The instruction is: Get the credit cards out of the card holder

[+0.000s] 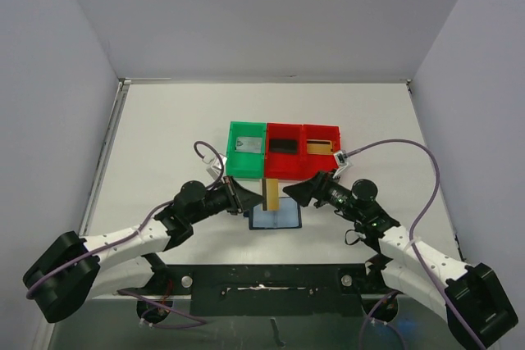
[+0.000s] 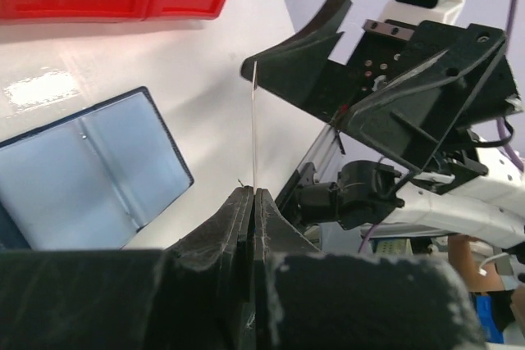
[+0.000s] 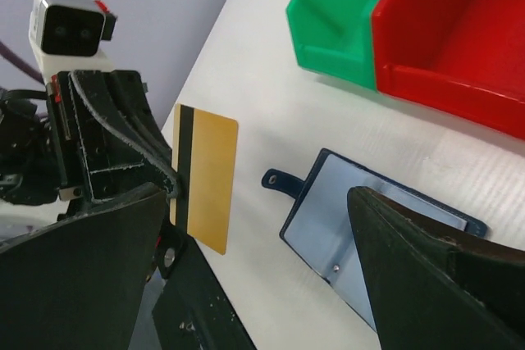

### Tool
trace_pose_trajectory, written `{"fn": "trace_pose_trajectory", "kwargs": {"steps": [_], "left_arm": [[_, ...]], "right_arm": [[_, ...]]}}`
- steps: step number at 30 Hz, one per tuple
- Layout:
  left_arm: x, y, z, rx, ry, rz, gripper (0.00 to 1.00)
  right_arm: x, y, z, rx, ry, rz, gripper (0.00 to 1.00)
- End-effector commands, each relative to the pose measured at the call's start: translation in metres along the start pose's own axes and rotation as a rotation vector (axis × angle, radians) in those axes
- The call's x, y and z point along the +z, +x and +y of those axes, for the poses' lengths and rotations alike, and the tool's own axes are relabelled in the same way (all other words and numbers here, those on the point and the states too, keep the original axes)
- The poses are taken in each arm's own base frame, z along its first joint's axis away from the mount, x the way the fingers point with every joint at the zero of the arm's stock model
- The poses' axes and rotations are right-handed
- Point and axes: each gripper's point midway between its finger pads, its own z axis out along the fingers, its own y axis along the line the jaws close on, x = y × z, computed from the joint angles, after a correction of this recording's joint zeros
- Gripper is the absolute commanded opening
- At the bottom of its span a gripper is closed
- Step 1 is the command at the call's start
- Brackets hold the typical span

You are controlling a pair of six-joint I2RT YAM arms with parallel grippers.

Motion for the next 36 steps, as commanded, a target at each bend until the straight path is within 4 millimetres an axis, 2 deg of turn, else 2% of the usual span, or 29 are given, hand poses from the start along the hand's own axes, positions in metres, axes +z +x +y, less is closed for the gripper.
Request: {"fn": "trace_pose_trajectory", "kwargs": {"steps": [1, 6, 10, 12, 18, 22, 26, 29, 30, 33, 35, 36], "left_arm": [[0.002, -0.017, -0.053, 0.016, 0.204, -0.043, 0.0], [0.003, -0.015, -0.064, -0.003, 0.264, -0.031, 0.0], [0.005, -0.012, -0.068, -0.014, 0.292, -0.013, 0.0], [0.005, -0.01, -0.069, -0.018, 0.304, 0.002, 0.0], [0.004, -0.008, -0.072, -0.023, 0.325, 0.009, 0.0], [0.002, -0.008, -0.071, -0.014, 0.317, 0.007, 0.0], [-0.001, -0.012, -0.069, -0.005, 0.297, -0.019, 0.0], [-0.001, -0.012, -0.065, 0.019, 0.27, -0.019, 0.0], [-0.001, -0.011, -0.064, 0.028, 0.264, -0.015, 0.03], [0.0, -0.01, -0.06, 0.057, 0.229, 0.001, 0.38], [0.002, -0.012, -0.053, 0.098, 0.17, 0.001, 0.52], [0.001, -0.015, -0.049, 0.121, 0.132, -0.003, 0.63]], "right_arm": [[0.002, -0.005, 0.047, -0.07, -0.236, 0.031, 0.96], [0.007, 0.003, 0.056, -0.072, -0.288, 0.08, 0.82], [0.009, 0.003, 0.058, -0.061, -0.302, 0.094, 0.66], [0.006, 0.003, 0.066, -0.063, -0.346, 0.094, 0.56], [0.002, 0.002, 0.073, -0.065, -0.384, 0.092, 0.32], [-0.005, 0.004, 0.083, -0.076, -0.449, 0.095, 0.19], [-0.011, 0.002, 0.09, -0.088, -0.488, 0.086, 0.11], [-0.017, 0.001, 0.096, -0.112, -0.516, 0.077, 0.01], [-0.018, 0.002, 0.097, -0.118, -0.52, 0.078, 0.0], [-0.017, 0.002, 0.092, -0.135, -0.483, 0.081, 0.0], [-0.014, 0.001, 0.082, -0.146, -0.417, 0.072, 0.0], [-0.013, -0.004, 0.078, -0.158, -0.38, 0.056, 0.0]]}}
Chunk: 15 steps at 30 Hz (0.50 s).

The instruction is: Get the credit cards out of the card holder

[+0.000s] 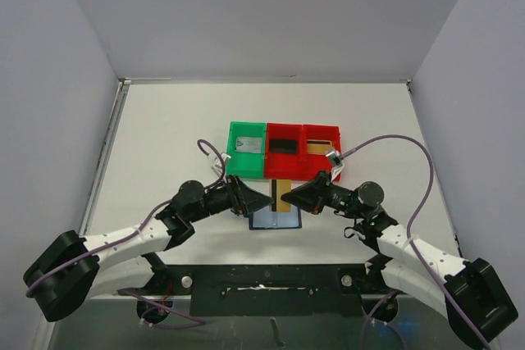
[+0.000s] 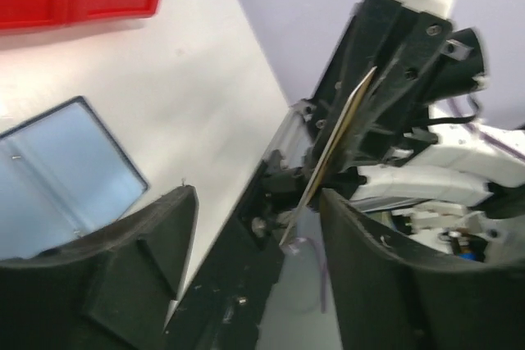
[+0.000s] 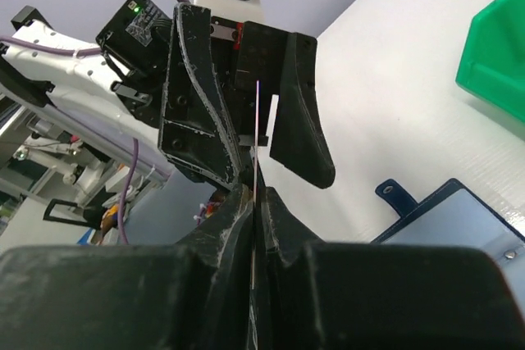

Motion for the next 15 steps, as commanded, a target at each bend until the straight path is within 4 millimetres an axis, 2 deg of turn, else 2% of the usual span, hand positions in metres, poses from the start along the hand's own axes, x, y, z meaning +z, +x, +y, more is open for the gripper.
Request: {"fn": "trace_pose_trajectory", "kwargs": {"steps": [1, 4, 7, 9, 11, 12, 14, 15], "left_arm": [[0.0, -0.021, 0.0, 0.156, -0.104, -0.03, 0.66], [-0.013, -0.041, 0.013, 0.279, -0.273, -0.059, 0.68], [-0.038, -0.069, 0.026, 0.421, -0.476, -0.103, 0.69], [-0.055, -0.082, 0.029, 0.491, -0.572, -0.124, 0.69], [-0.067, -0.097, 0.017, 0.545, -0.608, -0.154, 0.69], [-0.071, -0.101, 0.015, 0.566, -0.62, -0.162, 0.7], [-0.079, -0.108, 0.014, 0.606, -0.653, -0.173, 0.7], [-0.083, -0.111, 0.017, 0.626, -0.679, -0.178, 0.7]], "right_arm": [[-0.004, -0.015, -0.012, -0.094, 0.115, -0.042, 0.0], [-0.014, -0.025, -0.024, -0.198, 0.24, -0.063, 0.0], [-0.03, -0.04, -0.033, -0.37, 0.351, -0.105, 0.0], [-0.044, -0.062, -0.038, -0.518, 0.445, -0.173, 0.0], [-0.064, -0.085, -0.053, -0.66, 0.604, -0.223, 0.04], [-0.073, -0.094, -0.061, -0.746, 0.681, -0.206, 0.04], [-0.08, -0.102, -0.07, -0.968, 0.751, -0.06, 0.04], [-0.081, -0.104, -0.077, -1.061, 0.774, 0.028, 0.0]]}}
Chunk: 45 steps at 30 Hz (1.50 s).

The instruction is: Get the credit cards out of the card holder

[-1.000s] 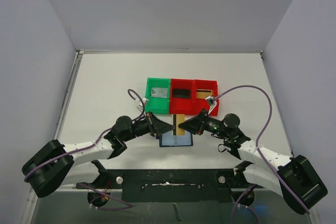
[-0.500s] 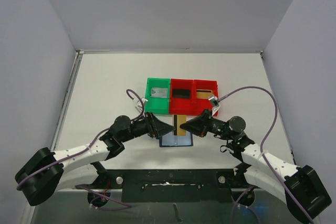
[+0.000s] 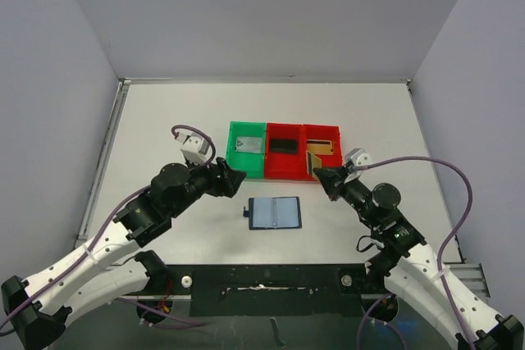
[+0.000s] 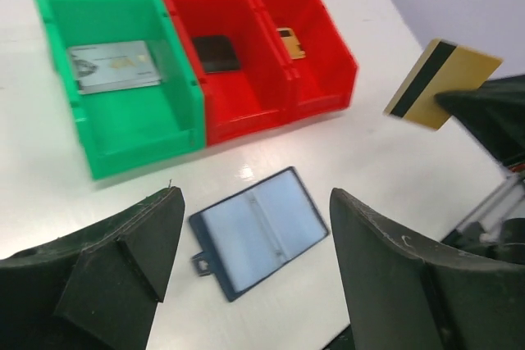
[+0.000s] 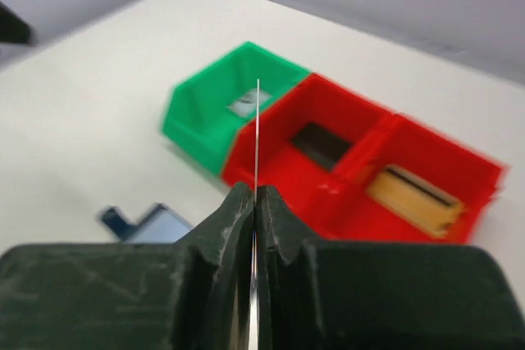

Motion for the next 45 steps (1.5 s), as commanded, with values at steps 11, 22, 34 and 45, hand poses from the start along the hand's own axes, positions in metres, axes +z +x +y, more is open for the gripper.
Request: {"fn": "trace_pose_trajectory", "kwargs": {"steps": [11, 22, 34, 45], "left_arm": [[-0.019, -0.004, 0.07, 0.242, -0.352, 0.061, 0.71], [-0.02, 0.003, 0.084, 0.236, -0.361, 0.086, 0.72], [-0.017, -0.002, 0.09, 0.184, -0.327, 0.083, 0.72], [-0.017, -0.004, 0.091, 0.171, -0.316, 0.078, 0.72]], "right_arm": [[0.05, -0.006, -0.127, -0.87, 0.095, 0.371, 0.0], [0.075, 0.029, -0.15, -0.945, -0.041, 0.507, 0.0], [0.092, 0.052, -0.193, -1.015, 0.031, 0.645, 0.0], [0.128, 0.066, -0.22, -1.109, 0.014, 0.705, 0.0]]}}
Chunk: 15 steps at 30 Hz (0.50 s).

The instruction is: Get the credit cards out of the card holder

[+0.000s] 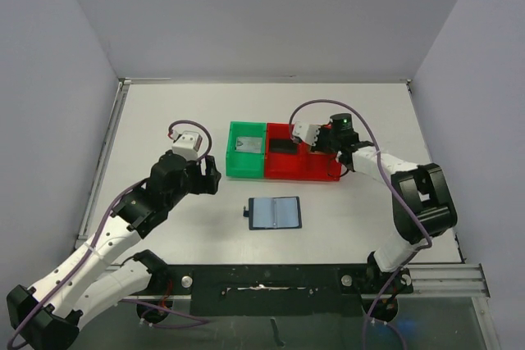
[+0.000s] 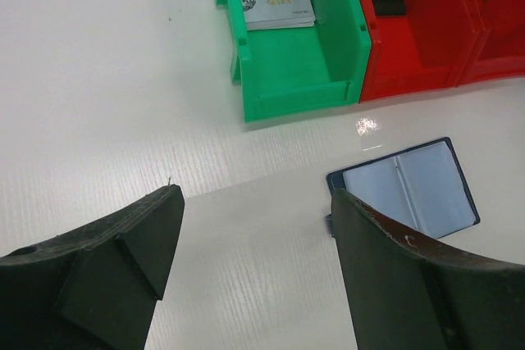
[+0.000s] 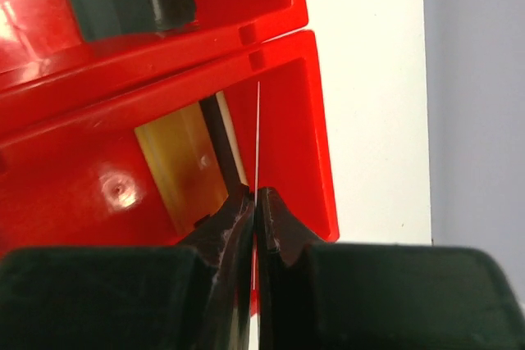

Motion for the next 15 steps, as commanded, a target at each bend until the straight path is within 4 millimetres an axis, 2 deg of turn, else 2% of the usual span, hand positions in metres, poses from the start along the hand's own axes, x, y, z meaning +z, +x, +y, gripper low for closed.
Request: {"fn": "trace_pose_trajectory", "kwargs": {"steps": [1, 7, 8, 11, 15], "left_arm": [[-0.003, -0.016, -0.006, -0.004, 0.039, -0.056, 0.72], [-0.003, -0.016, -0.005, -0.007, 0.04, -0.059, 0.72], [-0.003, -0.016, -0.005, -0.008, 0.042, -0.057, 0.72], [-0.003, -0.016, -0.005, -0.008, 0.041, -0.056, 0.72], [-0.002, -0.015, -0.006, -0.009, 0.045, -0.051, 0.72]], "right_arm": [[0.013, -0.012, -0.039, -0.081, 0.098, -0.007, 0.01], [0.033, -0.008, -0.025, -0.104, 0.037, 0.021, 0.07], [0.036, -0.007, -0.021, -0.107, 0.022, 0.027, 0.15], [0.036, -0.008, -0.014, -0.104, -0.005, 0.03, 0.19], [0.031, -0.011, -0.012, -0.09, -0.016, 0.02, 0.35]]}}
